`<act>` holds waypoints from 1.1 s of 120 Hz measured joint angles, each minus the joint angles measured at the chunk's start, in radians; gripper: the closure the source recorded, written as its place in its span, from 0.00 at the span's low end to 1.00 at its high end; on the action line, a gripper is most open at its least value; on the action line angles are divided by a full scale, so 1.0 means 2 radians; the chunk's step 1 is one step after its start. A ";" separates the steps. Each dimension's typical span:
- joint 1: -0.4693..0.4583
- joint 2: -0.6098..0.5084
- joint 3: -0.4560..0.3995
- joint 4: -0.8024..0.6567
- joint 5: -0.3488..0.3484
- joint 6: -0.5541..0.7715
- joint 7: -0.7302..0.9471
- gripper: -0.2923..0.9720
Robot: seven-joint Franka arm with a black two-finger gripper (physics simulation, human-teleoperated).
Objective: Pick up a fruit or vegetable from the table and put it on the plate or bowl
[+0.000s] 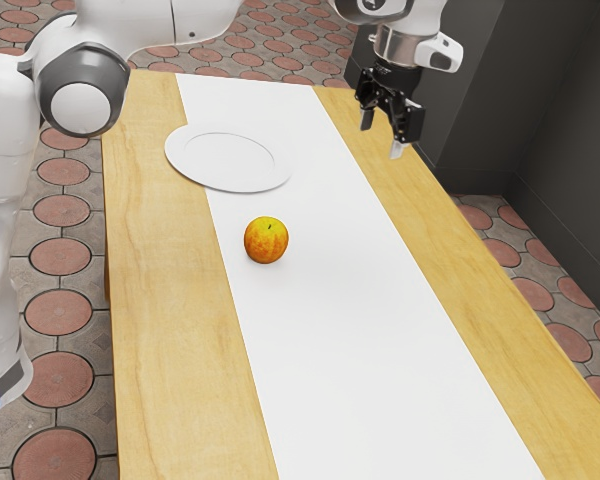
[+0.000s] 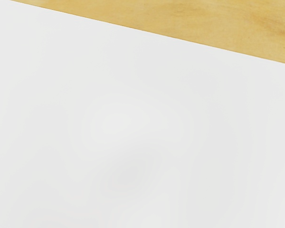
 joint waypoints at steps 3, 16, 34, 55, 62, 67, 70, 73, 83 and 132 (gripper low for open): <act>0.000 0.000 0.000 0.000 0.000 0.000 0.000 0.23; 0.000 0.000 0.000 0.001 0.000 0.000 -0.002 0.23; -0.001 0.000 0.000 0.001 0.001 0.000 -0.004 0.23; -0.002 -0.012 0.000 0.002 0.000 -0.007 0.003 0.23; -0.003 -0.014 0.001 -0.006 -0.004 -0.026 0.008 0.23; -0.003 -0.021 0.002 -0.032 -0.006 -0.032 0.011 0.23; -0.003 -0.037 0.002 -0.066 -0.007 -0.030 0.013 0.23; -0.004 -0.062 0.004 -0.113 -0.007 -0.023 0.015 0.23; -0.004 -0.137 0.012 -0.248 -0.008 0.012 0.020 0.23; -0.010 -0.217 0.052 -0.430 -0.007 0.099 0.044 0.23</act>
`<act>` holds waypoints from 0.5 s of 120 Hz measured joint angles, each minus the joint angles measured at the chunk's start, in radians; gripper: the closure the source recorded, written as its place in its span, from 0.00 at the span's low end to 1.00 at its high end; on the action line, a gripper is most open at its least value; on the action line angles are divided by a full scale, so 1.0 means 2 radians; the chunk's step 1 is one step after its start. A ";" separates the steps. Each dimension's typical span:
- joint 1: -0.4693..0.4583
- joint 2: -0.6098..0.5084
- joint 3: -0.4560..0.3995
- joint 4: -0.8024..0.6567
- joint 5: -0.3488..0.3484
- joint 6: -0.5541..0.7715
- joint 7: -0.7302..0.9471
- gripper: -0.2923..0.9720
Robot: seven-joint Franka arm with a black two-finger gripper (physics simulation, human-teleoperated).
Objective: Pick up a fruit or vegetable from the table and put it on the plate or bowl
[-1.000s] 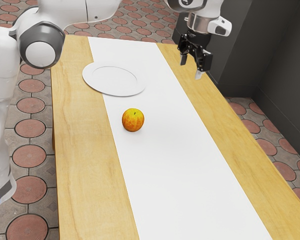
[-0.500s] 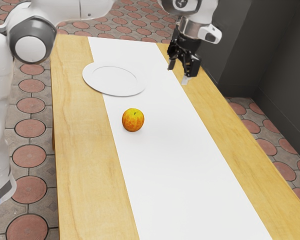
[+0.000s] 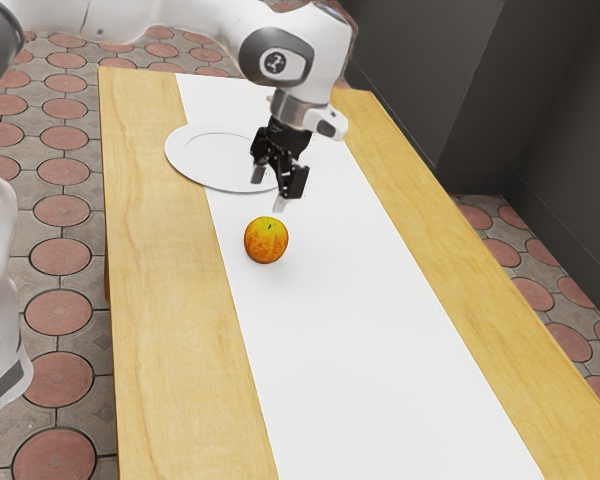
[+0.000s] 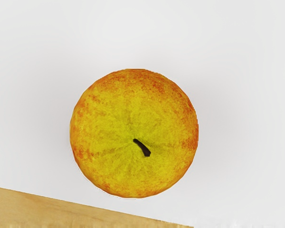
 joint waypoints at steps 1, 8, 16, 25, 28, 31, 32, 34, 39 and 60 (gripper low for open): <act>0.000 -0.003 0.001 -0.004 0.000 0.001 0.000 0.23; 0.000 -0.015 0.003 -0.024 0.000 0.010 0.003 0.23; 0.002 -0.030 0.004 -0.047 0.000 0.018 0.005 0.23; 0.004 -0.040 0.004 -0.063 0.001 0.026 0.008 0.23; 0.005 -0.041 0.005 -0.065 0.001 0.027 0.008 0.23; 0.005 -0.041 0.005 -0.065 0.002 0.028 0.009 0.23; 0.005 -0.041 0.005 -0.065 0.002 0.029 0.009 0.23; 0.005 -0.041 0.005 -0.065 0.002 0.029 0.010 0.23; 0.005 -0.041 0.005 -0.065 0.004 0.031 0.011 0.23; 0.005 -0.042 0.023 -0.064 0.011 0.029 0.015 0.23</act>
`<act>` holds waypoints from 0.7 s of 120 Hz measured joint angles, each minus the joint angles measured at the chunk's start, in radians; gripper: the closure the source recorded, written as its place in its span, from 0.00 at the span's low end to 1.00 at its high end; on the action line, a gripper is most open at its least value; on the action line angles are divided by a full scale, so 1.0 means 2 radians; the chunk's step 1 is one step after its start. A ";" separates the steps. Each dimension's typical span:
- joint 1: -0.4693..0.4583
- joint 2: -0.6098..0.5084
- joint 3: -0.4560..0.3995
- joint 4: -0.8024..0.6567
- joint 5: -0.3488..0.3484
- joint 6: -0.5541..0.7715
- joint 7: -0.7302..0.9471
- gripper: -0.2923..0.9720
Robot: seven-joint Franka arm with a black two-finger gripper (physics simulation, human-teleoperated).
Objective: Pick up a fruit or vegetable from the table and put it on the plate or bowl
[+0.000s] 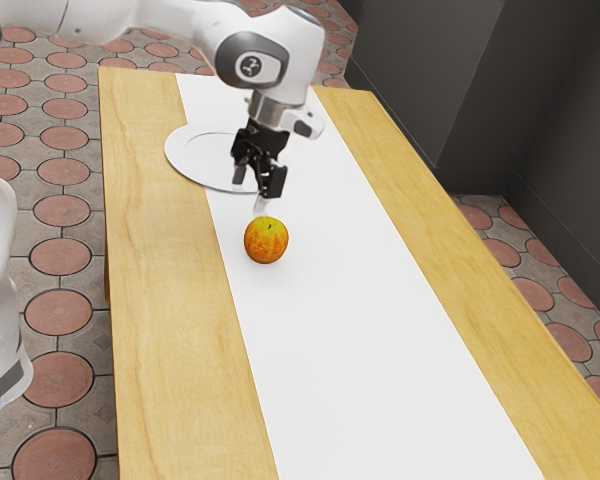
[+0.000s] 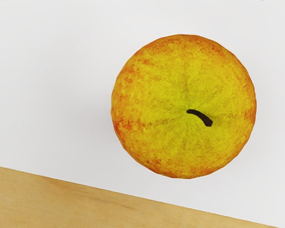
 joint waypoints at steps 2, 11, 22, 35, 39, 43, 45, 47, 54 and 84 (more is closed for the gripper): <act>0.000 0.000 0.001 0.000 0.001 0.000 0.000 0.23; 0.000 0.004 0.005 0.000 0.004 -0.001 0.002 0.23; 0.000 0.012 0.016 0.000 0.006 -0.001 0.004 0.23; -0.002 0.021 0.021 0.007 0.006 0.002 0.008 0.23; -0.003 0.024 0.021 0.009 0.007 0.003 0.008 0.23; -0.003 0.030 0.020 0.013 0.007 0.004 0.010 0.23; -0.004 0.033 0.019 0.015 0.006 0.005 0.010 0.23; -0.004 0.036 0.018 0.018 0.006 0.005 0.011 0.23; -0.010 0.051 0.018 0.033 0.006 0.007 0.013 0.23; -0.015 0.104 0.022 0.085 0.004 0.013 0.023 0.23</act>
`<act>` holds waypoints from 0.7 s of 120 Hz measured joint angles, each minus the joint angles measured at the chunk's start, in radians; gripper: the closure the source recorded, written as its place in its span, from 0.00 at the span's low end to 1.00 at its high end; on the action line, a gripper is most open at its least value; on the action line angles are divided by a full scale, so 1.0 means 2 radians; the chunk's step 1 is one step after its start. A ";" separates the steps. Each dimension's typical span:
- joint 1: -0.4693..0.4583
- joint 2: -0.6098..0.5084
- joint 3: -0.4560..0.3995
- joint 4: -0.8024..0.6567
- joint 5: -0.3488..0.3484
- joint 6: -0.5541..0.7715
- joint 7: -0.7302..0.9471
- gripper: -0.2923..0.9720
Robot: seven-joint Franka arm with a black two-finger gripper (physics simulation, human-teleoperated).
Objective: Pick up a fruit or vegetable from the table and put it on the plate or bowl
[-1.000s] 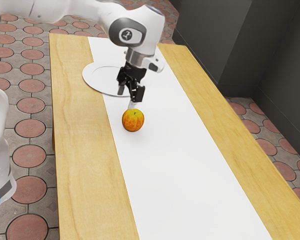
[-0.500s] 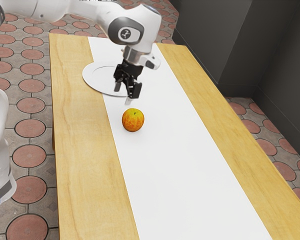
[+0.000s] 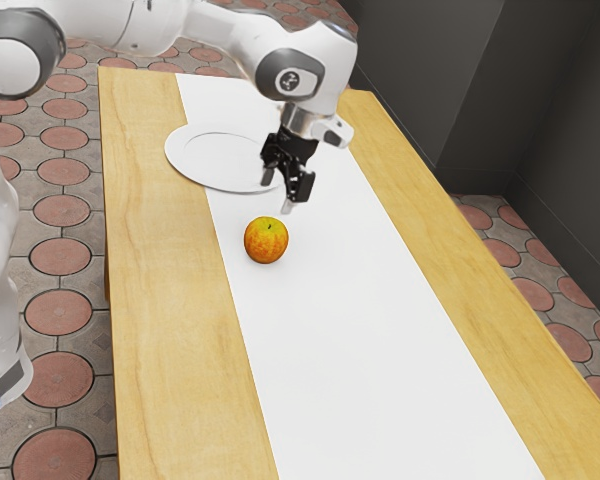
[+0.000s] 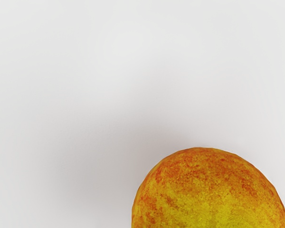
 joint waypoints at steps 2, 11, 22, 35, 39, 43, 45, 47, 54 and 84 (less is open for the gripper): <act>0.000 0.002 0.000 0.002 0.000 0.001 0.001 0.23; 0.002 0.015 -0.001 0.014 -0.001 0.003 0.004 0.23; 0.001 0.021 -0.005 0.020 -0.005 0.005 0.007 0.23; -0.007 0.024 -0.009 0.022 -0.012 0.007 0.010 0.23; -0.011 0.024 -0.009 0.022 -0.013 0.008 0.011 0.23; -0.016 0.024 -0.009 0.022 -0.014 0.008 0.012 0.23; -0.018 0.024 -0.009 0.022 -0.015 0.008 0.012 0.23; -0.020 0.024 -0.009 0.022 -0.015 0.008 0.012 0.23; -0.029 0.025 -0.007 0.022 -0.016 0.009 0.014 0.23; -0.038 0.029 0.000 0.016 -0.018 0.010 0.018 0.23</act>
